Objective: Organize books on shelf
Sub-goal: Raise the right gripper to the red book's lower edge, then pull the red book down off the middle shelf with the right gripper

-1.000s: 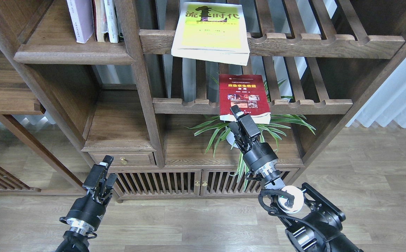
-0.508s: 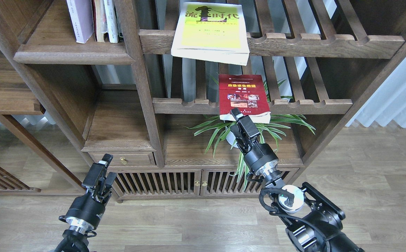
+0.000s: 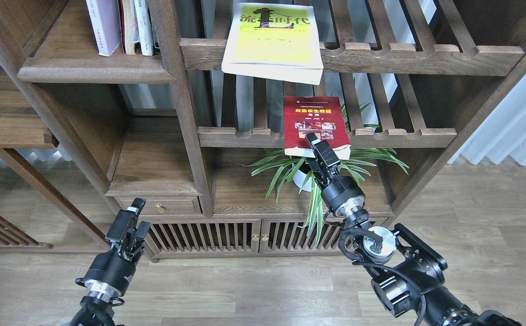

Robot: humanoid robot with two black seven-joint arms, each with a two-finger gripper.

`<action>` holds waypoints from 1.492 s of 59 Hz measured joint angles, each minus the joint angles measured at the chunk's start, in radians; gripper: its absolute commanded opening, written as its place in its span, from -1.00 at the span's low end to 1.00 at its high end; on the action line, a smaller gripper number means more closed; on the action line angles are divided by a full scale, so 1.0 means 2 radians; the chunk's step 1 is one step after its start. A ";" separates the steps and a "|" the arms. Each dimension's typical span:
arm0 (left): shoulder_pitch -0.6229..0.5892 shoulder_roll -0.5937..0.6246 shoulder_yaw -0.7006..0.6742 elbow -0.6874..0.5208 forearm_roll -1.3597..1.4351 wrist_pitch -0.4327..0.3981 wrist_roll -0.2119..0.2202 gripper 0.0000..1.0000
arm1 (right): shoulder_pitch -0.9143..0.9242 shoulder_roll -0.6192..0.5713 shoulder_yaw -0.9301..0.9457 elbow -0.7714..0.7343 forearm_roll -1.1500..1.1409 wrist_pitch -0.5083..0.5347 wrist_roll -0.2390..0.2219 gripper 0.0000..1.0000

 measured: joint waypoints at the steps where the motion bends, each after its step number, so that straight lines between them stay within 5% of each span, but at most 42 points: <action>1: 0.000 0.000 0.000 0.000 0.000 0.000 0.000 0.99 | 0.000 0.000 0.000 0.000 0.000 0.000 0.000 0.64; 41: 0.005 0.007 -0.013 -0.003 0.000 0.000 0.000 0.99 | 0.004 0.000 0.007 -0.001 0.001 -0.027 0.000 -0.53; 57: 0.007 0.008 -0.020 -0.005 0.000 0.000 -0.001 0.99 | 0.000 0.000 0.008 0.002 0.004 -0.013 0.001 -0.70; 62: 0.008 0.011 -0.022 -0.005 0.000 0.000 -0.001 0.99 | -0.011 0.000 0.008 0.017 0.008 0.012 -0.001 -0.91; 88: 0.031 0.020 -0.015 -0.024 -0.005 0.000 0.000 0.99 | -0.167 0.000 -0.027 0.218 -0.005 0.055 -0.012 -0.92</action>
